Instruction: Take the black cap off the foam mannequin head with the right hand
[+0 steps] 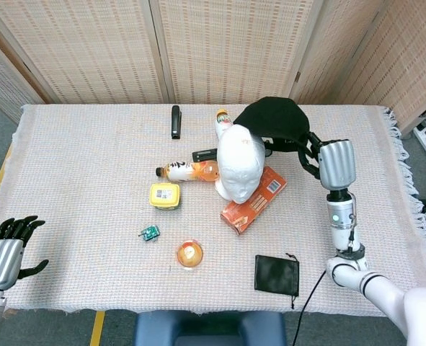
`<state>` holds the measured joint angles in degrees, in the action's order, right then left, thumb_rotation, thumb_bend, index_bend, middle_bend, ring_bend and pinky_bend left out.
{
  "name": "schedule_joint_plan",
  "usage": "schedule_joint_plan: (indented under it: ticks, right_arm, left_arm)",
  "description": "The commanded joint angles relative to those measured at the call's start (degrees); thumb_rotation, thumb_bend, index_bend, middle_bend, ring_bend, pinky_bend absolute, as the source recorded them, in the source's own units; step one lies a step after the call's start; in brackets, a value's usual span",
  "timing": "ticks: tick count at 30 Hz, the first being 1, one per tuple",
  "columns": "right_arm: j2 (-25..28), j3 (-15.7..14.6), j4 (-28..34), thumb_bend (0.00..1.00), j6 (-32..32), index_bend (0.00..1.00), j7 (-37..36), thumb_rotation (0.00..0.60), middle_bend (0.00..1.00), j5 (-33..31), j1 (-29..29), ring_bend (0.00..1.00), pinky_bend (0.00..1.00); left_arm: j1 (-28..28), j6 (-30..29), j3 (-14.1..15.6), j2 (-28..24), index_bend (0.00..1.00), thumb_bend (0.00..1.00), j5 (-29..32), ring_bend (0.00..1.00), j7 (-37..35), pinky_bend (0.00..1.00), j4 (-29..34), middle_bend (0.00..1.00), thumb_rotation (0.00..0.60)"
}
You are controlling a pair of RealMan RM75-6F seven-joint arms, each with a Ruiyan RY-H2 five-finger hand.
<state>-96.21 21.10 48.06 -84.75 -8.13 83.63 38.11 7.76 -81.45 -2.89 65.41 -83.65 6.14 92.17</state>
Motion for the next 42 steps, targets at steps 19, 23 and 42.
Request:
schedule_joint_plan:
  ticks: [19,23,42]
  right_arm:
    - [12.73,-12.6,9.58,1.0,11.83,0.72,4.44,0.6,1.0,-0.12,-9.2,1.0,1.0]
    - [12.56,-14.27,9.7,1.0,14.83,0.72,4.28,0.6,1.0,0.39,-8.88,1.0,1.0]
    - [19.62,-15.31,23.12,0.0,30.54,0.0,15.46,0.39,0.29,-10.22,-8.96,0.25,0.48]
  left_arm:
    - [0.57,0.53,0.65,0.32,0.24,0.19,-0.89,0.2,0.34,0.15,0.43,0.21,0.6]
    - [0.52,0.47,0.76,0.1,0.24,0.19,-0.93,0.2,0.61,0.15,0.76,0.21,0.6]
    - [0.47,0.82,1.09,-0.46,0.23,0.19,-0.58,0.2,1.18,0.15,1.32,0.2,0.6]
